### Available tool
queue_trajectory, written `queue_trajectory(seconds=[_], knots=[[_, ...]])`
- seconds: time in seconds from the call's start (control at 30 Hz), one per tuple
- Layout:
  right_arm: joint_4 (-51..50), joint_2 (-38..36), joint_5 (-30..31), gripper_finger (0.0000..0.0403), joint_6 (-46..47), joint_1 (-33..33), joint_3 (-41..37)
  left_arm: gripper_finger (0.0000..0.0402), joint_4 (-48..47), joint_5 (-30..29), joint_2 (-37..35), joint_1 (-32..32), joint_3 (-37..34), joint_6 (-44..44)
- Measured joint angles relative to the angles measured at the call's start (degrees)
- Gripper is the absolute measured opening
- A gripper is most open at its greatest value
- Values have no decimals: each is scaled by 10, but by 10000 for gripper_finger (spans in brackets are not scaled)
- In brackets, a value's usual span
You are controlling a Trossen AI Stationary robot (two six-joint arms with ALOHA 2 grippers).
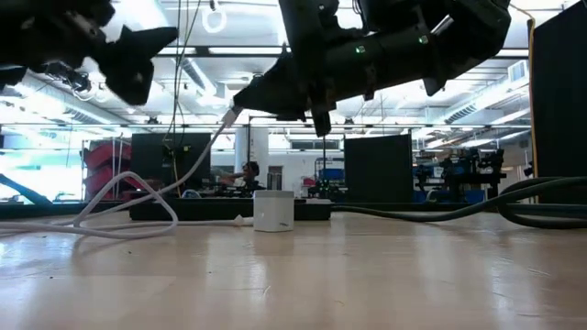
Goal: Insert USB
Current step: Insert the charger cable into the charger adapter
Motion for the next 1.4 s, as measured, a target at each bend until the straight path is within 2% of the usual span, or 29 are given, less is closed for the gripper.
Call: queue_trajectory(seconds=[0.13,0.27,0.43,0.57,0.67,0.77,0.9,1.0,1.17,1.4], knots=[[26,0,-1,0,-2,-7,0,229,-125,-6,1,0,31,-58],[50,0,-5,0,-4,-12,0,229,-205,-55,18,1,58,-112],[76,0,-18,0,-12,-14,0,229,-163,-112,56,21,64,-139],[82,-1,-27,0,-12,-14,0,229,-125,-105,96,44,64,-163],[81,-1,-31,0,-12,-13,0,229,-96,-64,134,63,64,-168],[64,-1,-32,0,-11,-13,0,229,-97,-49,148,79,64,-168],[-11,-1,-53,0,24,-15,0,229,-135,3,131,96,62,-165],[-113,-1,-66,2,44,-16,12,229,-180,46,91,104,62,-152],[-308,-1,-45,24,56,-6,83,229,-301,40,10,106,62,-137],[-468,-1,0,69,43,20,169,229,-447,9,-65,106,62,-123]])
